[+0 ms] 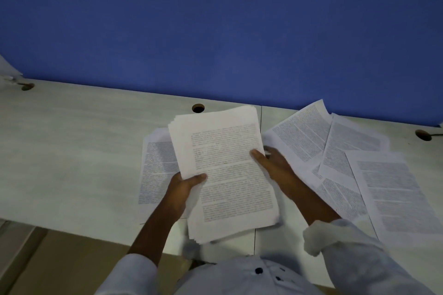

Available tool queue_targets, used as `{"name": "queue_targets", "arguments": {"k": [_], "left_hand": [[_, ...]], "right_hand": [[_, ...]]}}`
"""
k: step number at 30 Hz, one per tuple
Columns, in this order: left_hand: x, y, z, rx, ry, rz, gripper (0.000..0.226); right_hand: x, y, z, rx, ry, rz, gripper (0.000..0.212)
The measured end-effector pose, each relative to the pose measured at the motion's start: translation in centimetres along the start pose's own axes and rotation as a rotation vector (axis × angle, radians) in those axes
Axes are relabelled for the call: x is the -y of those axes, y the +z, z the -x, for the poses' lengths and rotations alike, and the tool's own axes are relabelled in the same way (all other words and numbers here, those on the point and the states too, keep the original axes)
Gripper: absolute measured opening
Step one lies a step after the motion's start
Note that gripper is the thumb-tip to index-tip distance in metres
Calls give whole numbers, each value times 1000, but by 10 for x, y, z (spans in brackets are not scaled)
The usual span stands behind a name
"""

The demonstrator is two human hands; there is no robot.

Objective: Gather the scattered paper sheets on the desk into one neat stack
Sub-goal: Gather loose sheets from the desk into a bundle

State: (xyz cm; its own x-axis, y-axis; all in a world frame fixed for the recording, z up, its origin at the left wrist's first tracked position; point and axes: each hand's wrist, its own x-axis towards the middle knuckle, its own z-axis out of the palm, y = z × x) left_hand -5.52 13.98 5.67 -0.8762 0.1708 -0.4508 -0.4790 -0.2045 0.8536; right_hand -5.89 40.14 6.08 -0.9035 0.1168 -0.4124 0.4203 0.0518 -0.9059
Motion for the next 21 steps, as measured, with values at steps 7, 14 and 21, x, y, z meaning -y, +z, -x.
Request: {"name": "queue_targets", "arguments": {"k": [7,14,21], "left_hand": [[-8,1,2,-78,-17,-120,33],[-22,-46,-1,-121,-89,16,29],[-38,-92,-1,-73,-159,-176,26]], "right_hand": [[-2,35,15,103,57,-105,32],[-22,62,17,146,95,22,25],[-7,123,-1,46,-42,191,28]]}}
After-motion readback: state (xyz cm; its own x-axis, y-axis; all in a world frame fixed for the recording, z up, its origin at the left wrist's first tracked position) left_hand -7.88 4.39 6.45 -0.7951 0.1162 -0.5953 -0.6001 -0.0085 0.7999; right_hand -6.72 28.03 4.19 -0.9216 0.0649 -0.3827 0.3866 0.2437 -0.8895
